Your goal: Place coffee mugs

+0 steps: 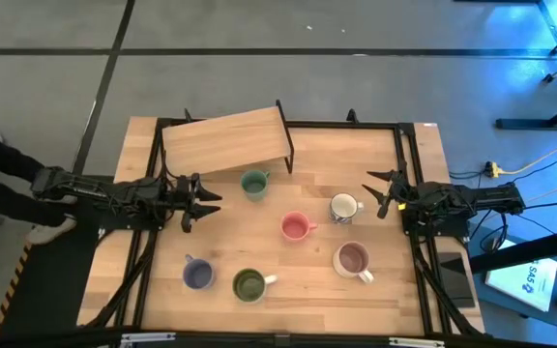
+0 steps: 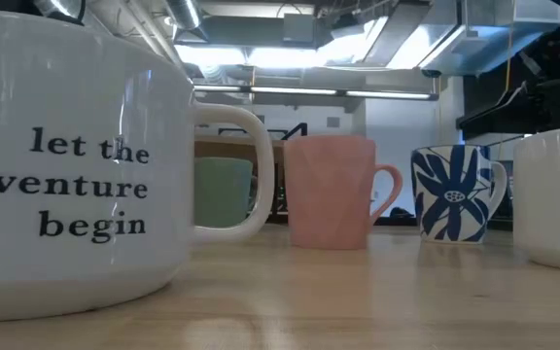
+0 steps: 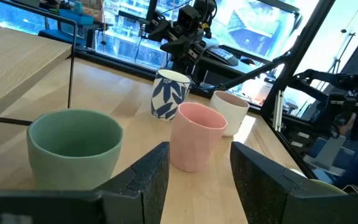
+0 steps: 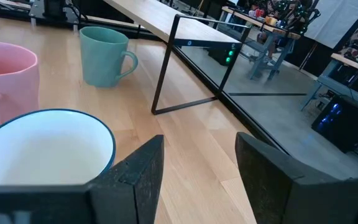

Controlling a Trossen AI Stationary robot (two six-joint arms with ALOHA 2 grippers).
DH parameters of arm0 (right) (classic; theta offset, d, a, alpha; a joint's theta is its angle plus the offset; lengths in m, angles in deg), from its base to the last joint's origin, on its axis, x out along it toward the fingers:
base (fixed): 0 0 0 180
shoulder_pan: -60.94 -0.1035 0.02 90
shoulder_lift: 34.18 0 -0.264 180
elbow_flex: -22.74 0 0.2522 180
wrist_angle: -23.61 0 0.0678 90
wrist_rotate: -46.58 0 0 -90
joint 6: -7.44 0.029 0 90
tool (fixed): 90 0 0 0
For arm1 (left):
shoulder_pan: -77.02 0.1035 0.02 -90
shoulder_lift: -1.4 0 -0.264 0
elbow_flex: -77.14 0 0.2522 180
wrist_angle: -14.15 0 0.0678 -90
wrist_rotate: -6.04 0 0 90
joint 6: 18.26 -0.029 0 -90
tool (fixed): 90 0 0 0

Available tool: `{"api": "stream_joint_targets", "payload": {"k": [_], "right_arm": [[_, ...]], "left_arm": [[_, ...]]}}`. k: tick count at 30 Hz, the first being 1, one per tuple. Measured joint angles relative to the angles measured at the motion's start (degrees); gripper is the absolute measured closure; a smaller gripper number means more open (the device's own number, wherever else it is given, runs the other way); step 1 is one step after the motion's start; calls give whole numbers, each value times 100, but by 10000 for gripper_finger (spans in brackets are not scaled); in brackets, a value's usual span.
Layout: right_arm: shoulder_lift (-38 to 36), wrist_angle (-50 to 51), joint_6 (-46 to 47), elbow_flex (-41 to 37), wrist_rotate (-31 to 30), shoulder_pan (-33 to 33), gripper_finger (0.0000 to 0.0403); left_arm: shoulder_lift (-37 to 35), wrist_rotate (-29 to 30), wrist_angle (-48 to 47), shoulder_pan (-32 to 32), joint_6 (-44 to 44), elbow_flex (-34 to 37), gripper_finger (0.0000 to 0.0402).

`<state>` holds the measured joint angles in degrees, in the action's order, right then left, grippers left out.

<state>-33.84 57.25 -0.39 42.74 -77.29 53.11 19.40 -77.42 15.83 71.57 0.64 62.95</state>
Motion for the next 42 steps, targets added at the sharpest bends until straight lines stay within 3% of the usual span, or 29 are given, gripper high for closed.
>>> {"api": "stream_joint_targets", "payload": {"k": [10, 17, 25, 29, 38, 42], "right_arm": [[0, -17, 6, 0, 13, 0, 219], [0, -31, 42, 0, 405, -1, 219], [0, -486, 561, -15, 345, 0, 219], [0, -596, 634, -13, 345, 0, 219], [2, -1198, 766, -11, 288, 0, 219], [2, -2140, 763, -9, 284, 0, 219]], "left_arm": [[-1, -1, 1, 2, 0, -1, 238], [0, 19, 7, 0, -11, 0, 238], [-2, 387, 104, 2, -30, -1, 238], [-1, 1053, 228, 4, -162, -2, 238], [-11, 1317, 646, 6, -99, 0, 238], [-13, 917, 1580, 6, 980, -14, 238]]}}
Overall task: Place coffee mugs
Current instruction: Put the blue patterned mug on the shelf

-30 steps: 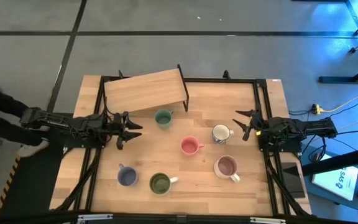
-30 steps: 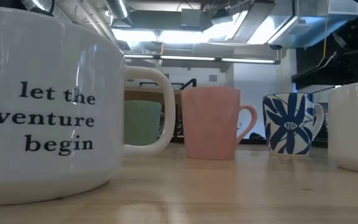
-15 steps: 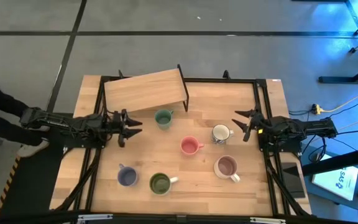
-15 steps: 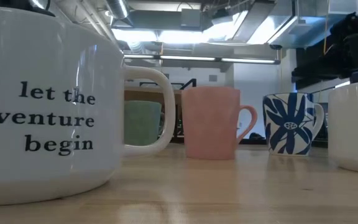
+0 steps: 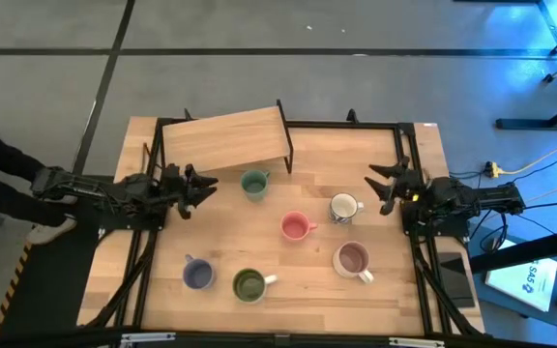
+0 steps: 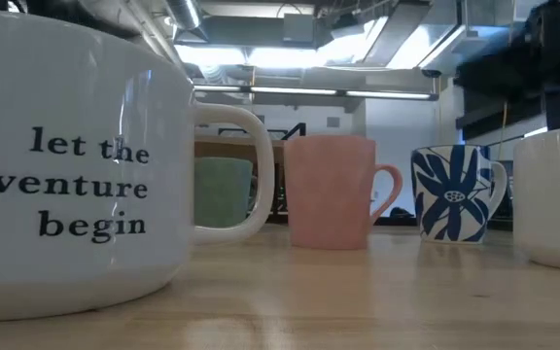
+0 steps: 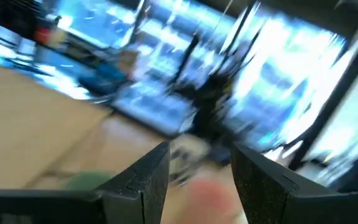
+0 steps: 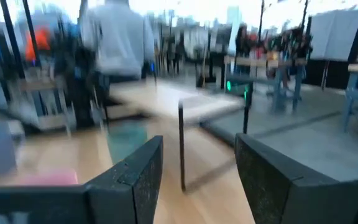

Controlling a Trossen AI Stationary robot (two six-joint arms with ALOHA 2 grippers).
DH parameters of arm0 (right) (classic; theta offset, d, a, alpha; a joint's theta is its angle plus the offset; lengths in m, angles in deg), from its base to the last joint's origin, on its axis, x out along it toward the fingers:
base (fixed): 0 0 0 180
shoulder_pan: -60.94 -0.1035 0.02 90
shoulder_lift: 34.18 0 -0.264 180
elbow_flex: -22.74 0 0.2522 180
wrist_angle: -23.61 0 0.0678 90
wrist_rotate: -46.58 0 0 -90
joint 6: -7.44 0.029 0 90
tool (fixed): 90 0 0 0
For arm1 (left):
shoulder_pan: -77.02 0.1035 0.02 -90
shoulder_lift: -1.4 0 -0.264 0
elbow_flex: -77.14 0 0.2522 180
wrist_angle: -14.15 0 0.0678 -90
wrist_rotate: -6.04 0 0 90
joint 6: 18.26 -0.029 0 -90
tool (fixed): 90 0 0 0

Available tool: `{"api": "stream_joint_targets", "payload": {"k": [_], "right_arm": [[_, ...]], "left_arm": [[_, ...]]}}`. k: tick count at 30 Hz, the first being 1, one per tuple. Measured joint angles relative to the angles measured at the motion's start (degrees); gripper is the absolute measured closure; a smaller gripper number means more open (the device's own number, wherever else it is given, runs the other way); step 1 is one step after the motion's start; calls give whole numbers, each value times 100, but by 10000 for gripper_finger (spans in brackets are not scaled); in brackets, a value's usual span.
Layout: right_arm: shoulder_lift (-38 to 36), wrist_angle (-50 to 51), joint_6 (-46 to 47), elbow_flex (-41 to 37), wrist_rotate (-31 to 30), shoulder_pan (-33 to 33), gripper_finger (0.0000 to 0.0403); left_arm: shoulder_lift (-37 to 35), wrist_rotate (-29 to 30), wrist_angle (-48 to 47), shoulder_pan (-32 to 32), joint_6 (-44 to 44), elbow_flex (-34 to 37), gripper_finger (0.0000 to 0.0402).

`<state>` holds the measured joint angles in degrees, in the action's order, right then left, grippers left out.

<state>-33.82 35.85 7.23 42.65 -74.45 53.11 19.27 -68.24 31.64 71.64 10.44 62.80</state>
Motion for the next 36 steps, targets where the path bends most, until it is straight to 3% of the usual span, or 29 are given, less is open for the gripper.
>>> {"api": "stream_joint_targets", "payload": {"k": [5, 7, 10, 13, 19, 23, 26, 31, 34, 36], "right_arm": [[4, -892, -56, 7, -19, -1, 219], [23, -1250, -143, 7, -55, 0, 219], [170, -1549, -185, 124, -150, 0, 219], [486, -1548, -405, 503, -163, 0, 219], [1830, -1118, -1298, 2067, -113, -2, 219], [3056, 649, -1529, 3661, -93, -1, 219], [4036, 2571, -1378, 5014, -16, -1, 219], [5655, 6158, -851, 6999, 454, -2, 219], [6517, 7901, -579, 7618, 1028, -2, 219], [6936, 8537, -576, 7661, 1468, -5, 217]], "left_arm": [[24, -1628, 481, -101, 1778, -270, 238], [21, -1905, 681, -219, 2060, -473, 238], [24, -1818, 728, -370, 1914, -981, 238], [75, -1714, 760, -426, 1195, -1626, 238], [478, -1421, 174, -428, 359, -3092, 238], [987, -1385, -1050, -428, 17, -4116, 238], [1359, -1352, -2003, -428, -312, -4798, 238], [1726, -1468, -2467, -430, -387, -5419, 238], [1814, -1531, -2586, -431, -535, -5546, 235], [1821, -1552, -2727, -431, -592, -5548, 231]]}}
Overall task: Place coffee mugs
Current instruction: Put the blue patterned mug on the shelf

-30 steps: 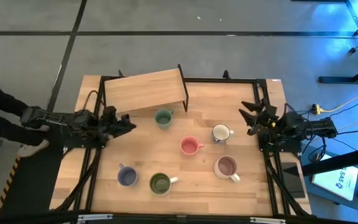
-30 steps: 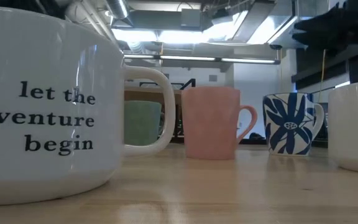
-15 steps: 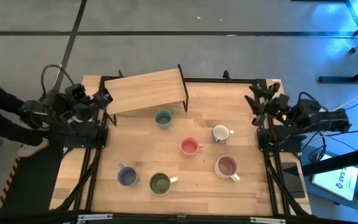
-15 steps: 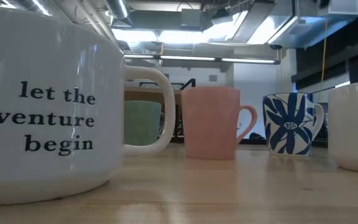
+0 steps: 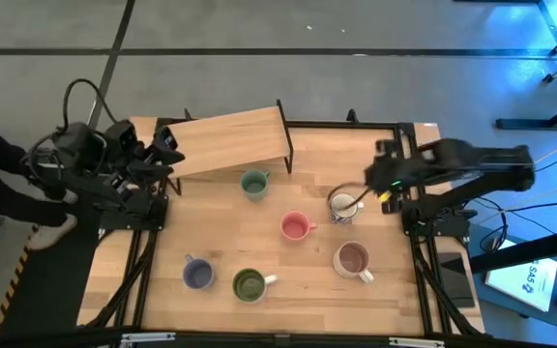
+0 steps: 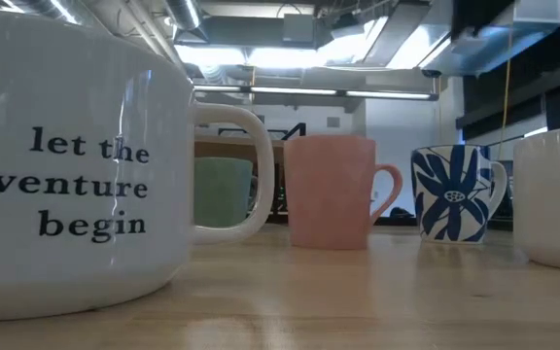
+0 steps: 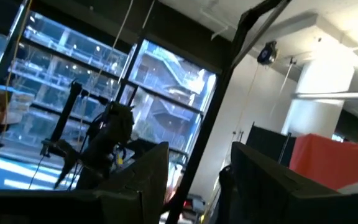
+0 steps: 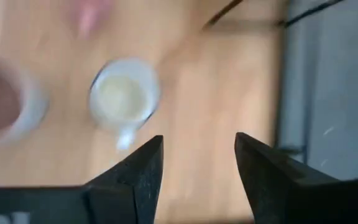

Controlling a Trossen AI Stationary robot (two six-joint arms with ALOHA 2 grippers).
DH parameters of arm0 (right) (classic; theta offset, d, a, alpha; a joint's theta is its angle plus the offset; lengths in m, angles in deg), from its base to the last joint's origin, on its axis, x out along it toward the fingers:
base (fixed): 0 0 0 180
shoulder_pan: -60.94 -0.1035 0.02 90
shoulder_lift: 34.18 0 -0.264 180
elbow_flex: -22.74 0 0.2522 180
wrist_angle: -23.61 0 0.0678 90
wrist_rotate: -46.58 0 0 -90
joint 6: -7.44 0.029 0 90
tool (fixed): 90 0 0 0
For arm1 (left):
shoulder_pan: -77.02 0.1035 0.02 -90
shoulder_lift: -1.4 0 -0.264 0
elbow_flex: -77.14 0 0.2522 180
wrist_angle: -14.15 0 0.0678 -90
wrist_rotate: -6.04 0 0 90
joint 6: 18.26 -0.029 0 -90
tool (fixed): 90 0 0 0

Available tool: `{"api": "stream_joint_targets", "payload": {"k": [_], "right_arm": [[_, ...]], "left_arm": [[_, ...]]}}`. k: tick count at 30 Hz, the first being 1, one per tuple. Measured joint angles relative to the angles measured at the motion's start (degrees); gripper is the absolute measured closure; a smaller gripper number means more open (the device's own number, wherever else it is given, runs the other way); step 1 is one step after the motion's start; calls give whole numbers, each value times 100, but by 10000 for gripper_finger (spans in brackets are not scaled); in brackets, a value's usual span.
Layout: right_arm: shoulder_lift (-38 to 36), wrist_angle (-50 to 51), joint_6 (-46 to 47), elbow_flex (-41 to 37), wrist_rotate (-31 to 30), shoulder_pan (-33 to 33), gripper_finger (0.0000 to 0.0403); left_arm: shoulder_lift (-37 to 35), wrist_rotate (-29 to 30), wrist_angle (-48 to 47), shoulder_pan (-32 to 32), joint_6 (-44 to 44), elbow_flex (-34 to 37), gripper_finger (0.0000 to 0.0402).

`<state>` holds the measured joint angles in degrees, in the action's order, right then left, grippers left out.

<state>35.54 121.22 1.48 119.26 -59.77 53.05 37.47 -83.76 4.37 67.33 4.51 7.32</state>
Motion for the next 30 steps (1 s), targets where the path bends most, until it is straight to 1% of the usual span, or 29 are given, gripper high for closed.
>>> {"api": "stream_joint_targets", "payload": {"k": [2, 5, 7, 9, 12, 17, 19, 23, 26, 30], "right_arm": [[269, 236, -80, -147, 477, -3, 206], [465, -30, -316, -545, 1068, -56, 173], [459, -456, -503, -822, 1089, -202, 143], [449, -1034, -728, -1074, 1003, -377, 118], [426, -1378, -833, -1381, 993, -630, 98], [474, -1968, -847, -2111, 992, -907, 108], [473, -2379, -844, -2376, 998, -919, 115], [473, -2857, -762, -2696, 927, -886, 125], [473, -2907, -809, -2857, 842, -816, 126], [473, -3012, -911, -3102, 872, -665, 127]], "left_arm": [[5, -37, -194, 1, -3, 0, 226], [108, -14, -440, 0, 0, -4, 216], [204, 17, -565, 0, 40, -2, 211], [285, -111, -634, 2, 49, -1, 210], [351, -297, -628, 0, 69, 0, 209], [363, -364, -622, 0, 65, 0, 209], [363, -357, -617, 0, 65, 0, 209], [363, -233, -615, 0, 65, 0, 209], [363, -228, -613, 0, 63, 0, 209], [363, -167, -613, 0, 63, 0, 209]]}}
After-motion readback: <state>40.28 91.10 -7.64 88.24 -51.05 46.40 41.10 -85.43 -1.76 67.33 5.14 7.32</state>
